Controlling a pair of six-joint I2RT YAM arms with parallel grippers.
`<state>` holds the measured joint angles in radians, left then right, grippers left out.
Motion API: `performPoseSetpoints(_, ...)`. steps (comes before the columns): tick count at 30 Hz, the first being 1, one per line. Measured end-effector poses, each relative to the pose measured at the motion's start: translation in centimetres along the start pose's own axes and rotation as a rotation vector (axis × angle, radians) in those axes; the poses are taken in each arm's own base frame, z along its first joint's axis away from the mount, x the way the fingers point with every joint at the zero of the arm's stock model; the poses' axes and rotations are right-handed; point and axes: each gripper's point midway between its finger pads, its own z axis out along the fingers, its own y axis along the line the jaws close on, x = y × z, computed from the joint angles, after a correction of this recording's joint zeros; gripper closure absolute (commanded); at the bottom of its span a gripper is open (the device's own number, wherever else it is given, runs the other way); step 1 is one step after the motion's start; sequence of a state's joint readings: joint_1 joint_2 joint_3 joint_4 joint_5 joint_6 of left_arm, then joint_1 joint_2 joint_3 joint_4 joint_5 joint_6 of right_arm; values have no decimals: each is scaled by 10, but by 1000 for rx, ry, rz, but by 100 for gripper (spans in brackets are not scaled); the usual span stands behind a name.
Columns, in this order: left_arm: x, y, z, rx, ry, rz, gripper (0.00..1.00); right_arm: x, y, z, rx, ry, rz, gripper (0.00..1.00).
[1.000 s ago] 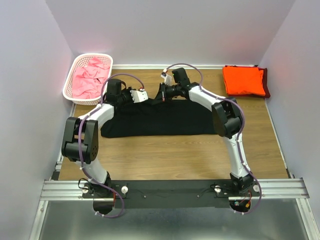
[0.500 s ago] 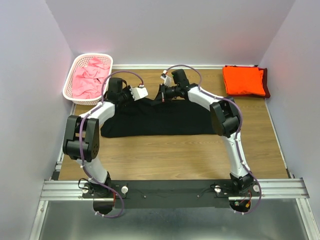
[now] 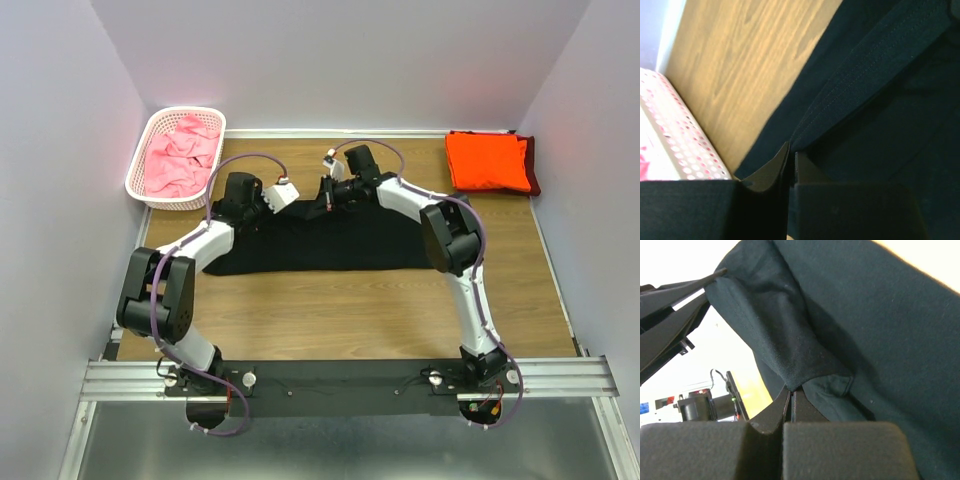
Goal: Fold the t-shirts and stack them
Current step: Fold the tshirt
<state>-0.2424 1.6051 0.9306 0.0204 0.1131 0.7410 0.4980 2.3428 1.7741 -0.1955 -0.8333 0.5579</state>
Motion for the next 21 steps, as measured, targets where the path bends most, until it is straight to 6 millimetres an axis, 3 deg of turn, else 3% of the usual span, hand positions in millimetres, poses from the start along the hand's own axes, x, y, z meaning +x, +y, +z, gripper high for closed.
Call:
performPoseSetpoints(6,4,-13,-10,9,10,-48,84,4,3,-3,-5,6,2,100)
performPoseSetpoints(10,9,-20,-15,35,31,-50,66,11,1,-4,-11,23,14,99)
performPoseSetpoints(11,12,-24,-16,54,43,-49,62,14,0,-3,-11,30,22,94)
performPoseSetpoints(12,15,-29,-17,77,56,-45,60,18,-2,-3,-11,37,28,74)
performPoseSetpoints(14,22,-40,-21,127,79,-33,53,26,-4,-3,-20,60,39,56)
performPoseSetpoints(18,29,-54,-40,230,102,-31,49,42,-4,-9,-31,95,53,0)
performPoseSetpoints(21,23,-46,-52,258,85,-56,49,45,8,-23,-40,101,36,1)
